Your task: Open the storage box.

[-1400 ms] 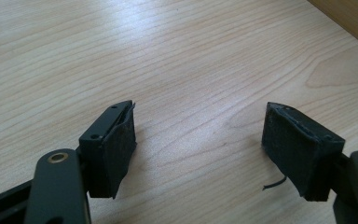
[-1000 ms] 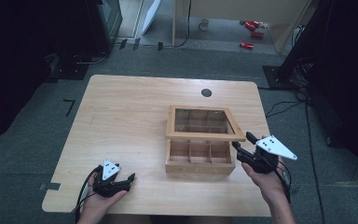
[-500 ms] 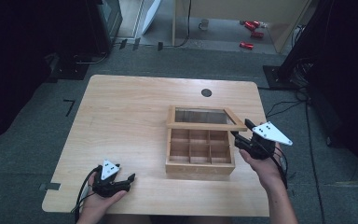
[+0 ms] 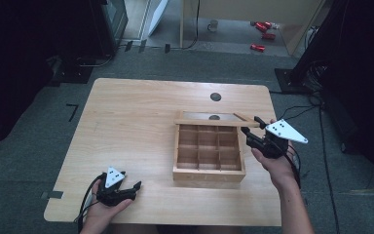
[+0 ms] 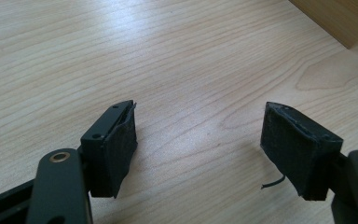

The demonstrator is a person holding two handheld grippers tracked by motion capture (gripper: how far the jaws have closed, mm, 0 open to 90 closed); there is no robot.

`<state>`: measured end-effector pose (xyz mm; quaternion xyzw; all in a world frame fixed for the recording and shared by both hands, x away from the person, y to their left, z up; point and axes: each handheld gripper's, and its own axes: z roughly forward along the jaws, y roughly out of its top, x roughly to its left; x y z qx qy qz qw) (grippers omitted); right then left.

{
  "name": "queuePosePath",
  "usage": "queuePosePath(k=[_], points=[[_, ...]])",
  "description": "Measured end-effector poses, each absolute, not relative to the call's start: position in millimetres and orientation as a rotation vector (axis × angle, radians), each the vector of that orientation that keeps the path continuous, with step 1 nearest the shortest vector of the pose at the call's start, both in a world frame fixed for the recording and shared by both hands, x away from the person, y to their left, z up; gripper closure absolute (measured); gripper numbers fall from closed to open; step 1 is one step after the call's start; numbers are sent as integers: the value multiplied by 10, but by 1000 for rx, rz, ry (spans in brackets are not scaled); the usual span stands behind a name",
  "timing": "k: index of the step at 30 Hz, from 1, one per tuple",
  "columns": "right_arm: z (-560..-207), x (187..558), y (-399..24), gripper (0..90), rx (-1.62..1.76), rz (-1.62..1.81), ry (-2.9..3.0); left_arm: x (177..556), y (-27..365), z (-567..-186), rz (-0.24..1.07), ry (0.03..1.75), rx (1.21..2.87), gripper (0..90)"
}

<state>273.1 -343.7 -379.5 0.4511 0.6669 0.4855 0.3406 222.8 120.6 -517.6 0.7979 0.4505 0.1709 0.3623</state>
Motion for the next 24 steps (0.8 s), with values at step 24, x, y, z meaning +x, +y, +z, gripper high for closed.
queuePosePath(k=[24], points=[[-3751, 3135, -3509, 534, 1173, 1318, 1726, 2227, 1216, -5175, 433, 1158, 2052, 275]])
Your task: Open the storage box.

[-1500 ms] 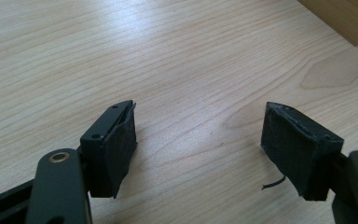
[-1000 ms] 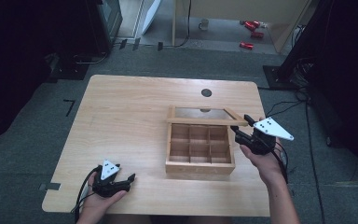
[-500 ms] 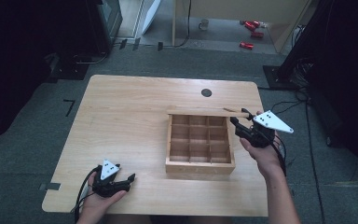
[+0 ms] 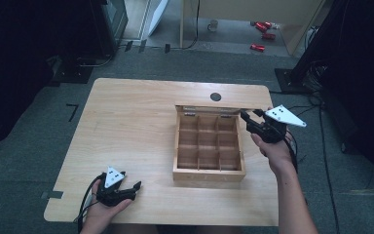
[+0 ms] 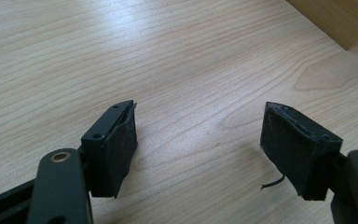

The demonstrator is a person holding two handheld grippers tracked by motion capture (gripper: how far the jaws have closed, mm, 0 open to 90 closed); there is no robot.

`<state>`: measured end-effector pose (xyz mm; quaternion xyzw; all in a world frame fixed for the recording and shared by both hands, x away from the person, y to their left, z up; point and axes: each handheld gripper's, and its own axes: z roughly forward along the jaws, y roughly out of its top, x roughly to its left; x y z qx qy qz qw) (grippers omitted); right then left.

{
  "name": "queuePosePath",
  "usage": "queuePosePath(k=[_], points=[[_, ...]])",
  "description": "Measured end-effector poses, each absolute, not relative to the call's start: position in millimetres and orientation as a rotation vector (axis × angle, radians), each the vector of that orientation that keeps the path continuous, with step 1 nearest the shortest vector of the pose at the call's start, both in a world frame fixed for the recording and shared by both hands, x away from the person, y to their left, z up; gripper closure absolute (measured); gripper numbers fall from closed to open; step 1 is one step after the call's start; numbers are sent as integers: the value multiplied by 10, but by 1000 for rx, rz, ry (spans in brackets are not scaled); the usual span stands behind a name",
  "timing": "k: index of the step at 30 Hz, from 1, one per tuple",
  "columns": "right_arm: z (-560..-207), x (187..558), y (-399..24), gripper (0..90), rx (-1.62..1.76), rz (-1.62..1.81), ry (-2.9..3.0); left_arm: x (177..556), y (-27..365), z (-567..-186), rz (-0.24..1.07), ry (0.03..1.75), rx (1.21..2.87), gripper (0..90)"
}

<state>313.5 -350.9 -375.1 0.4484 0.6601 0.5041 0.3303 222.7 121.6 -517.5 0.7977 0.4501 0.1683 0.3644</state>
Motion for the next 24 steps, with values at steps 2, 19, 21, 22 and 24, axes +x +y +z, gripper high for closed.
queuePosePath(k=[2, 19, 21, 22, 24], points=[[-3755, 3193, -3517, 536, 1181, 1334, 1721, 2227, 1216, -5175, 432, 1158, 2051, 275], [-3796, 3550, -3566, 654, 1194, 1321, 1705, 2227, 1219, -5176, 424, 1160, 2046, 275], [-3791, 3570, -3562, 658, 1178, 1305, 1712, 2226, 1218, -5176, 424, 1160, 2046, 275], [-3784, 3584, -3558, 660, 1179, 1299, 1711, 2226, 1217, -5176, 424, 1160, 2046, 275], [-3764, 3609, -3543, 664, 1177, 1273, 1713, 2226, 1217, -5176, 425, 1160, 2048, 275]])
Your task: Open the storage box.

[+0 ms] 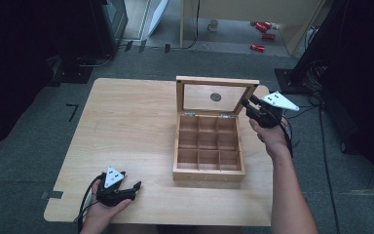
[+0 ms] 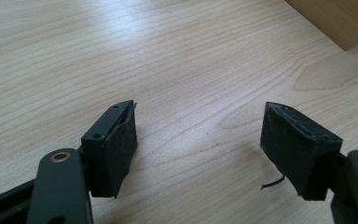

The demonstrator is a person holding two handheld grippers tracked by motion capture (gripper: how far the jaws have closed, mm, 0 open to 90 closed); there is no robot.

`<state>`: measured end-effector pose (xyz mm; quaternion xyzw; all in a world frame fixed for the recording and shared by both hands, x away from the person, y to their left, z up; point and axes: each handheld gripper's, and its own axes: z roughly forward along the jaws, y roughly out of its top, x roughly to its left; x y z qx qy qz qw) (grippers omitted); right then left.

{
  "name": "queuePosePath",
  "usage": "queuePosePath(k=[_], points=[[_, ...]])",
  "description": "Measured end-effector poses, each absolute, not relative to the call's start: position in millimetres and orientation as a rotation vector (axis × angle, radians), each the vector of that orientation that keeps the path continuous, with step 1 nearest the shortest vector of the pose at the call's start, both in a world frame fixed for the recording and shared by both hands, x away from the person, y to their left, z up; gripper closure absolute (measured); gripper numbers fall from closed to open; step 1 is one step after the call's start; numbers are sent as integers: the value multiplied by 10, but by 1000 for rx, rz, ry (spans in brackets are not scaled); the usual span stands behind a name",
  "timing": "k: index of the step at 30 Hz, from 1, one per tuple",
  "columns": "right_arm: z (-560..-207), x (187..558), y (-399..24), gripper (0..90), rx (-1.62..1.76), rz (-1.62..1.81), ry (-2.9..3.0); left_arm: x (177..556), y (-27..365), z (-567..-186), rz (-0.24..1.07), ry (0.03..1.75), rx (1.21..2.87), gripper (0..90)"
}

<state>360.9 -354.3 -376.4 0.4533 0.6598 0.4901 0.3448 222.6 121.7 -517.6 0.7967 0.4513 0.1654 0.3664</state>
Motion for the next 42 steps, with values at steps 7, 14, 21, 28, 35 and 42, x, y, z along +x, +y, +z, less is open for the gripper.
queuePosePath(k=[7, 14, 21, 28, 35, 42], points=[[-3694, 3768, -3500, 667, 1270, 1251, 1689, 2227, 1221, -5176, 422, 1159, 2044, 275], [-3656, 3927, -3460, 669, 1360, 1235, 1655, 2228, 1225, -5175, 416, 1158, 2043, 275], [-3633, 4074, -3426, 671, 1427, 1209, 1633, 2228, 1226, -5175, 410, 1154, 2042, 276], [-3631, 4289, -3382, 675, 1511, 1170, 1608, 2234, 1238, -5176, 406, 1159, 2031, 292], [-3657, 4479, -3368, 677, 1566, 1144, 1606, 2230, 1227, -5175, 420, 1155, 2044, 295], [-3646, 4484, -3349, 674, 1571, 1137, 1599, 2222, 1200, -5175, 450, 1152, 2063, 296]])
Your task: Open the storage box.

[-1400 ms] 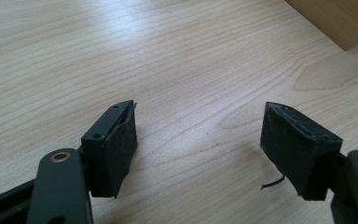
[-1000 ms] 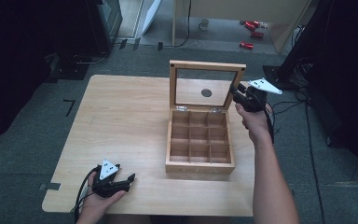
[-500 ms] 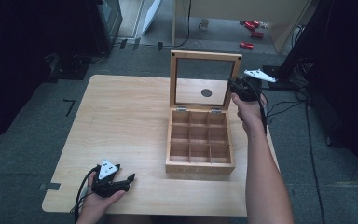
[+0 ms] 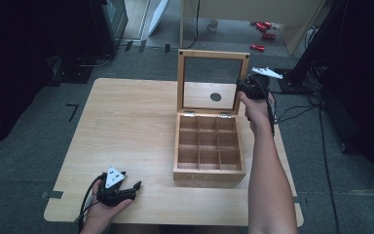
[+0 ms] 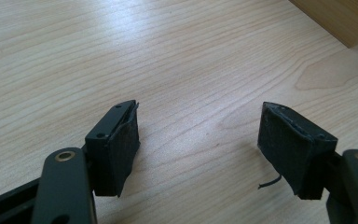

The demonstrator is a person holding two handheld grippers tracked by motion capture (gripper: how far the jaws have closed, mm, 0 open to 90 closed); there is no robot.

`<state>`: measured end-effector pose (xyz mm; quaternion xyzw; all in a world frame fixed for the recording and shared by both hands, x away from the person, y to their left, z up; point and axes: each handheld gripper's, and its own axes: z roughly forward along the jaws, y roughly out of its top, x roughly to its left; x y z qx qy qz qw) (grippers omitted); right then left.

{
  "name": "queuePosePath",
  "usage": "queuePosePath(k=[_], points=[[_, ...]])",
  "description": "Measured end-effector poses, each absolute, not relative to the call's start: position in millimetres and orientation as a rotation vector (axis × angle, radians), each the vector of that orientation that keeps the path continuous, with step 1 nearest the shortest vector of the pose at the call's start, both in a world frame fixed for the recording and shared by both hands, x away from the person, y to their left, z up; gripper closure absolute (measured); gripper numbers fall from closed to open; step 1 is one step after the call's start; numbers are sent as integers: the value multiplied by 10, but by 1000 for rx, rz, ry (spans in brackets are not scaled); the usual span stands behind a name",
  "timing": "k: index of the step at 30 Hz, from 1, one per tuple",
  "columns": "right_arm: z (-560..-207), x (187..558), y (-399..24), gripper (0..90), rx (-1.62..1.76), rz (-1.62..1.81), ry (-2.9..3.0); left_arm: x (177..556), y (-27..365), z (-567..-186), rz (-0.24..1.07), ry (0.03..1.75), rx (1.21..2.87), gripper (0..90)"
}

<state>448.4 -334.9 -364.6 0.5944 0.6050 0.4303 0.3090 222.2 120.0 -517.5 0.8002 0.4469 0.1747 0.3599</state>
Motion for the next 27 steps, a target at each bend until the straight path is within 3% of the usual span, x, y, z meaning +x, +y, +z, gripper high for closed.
queuePosePath(k=[2, 9, 15, 19, 27], points=[[-3633, 4459, -3351, 660, 1580, 1144, 1600, 2221, 1197, -5176, 456, 1154, 2065, 292], [-3560, 4263, -3399, 366, 1596, 1214, 1601, 2218, 1182, -5179, 462, 1154, 2076, 247], [-3548, 3951, -3423, 210, 1568, 1223, 1648, 2223, 1182, -5180, 459, 1161, 2076, 211], [-3588, 3703, -3454, 156, 1563, 1239, 1661, 2224, 1180, -5181, 463, 1165, 2077, 196], [-3827, 3290, -3540, 134, 1550, 1208, 1694, 2219, 1173, -5185, 480, 1174, 2093, 144]])
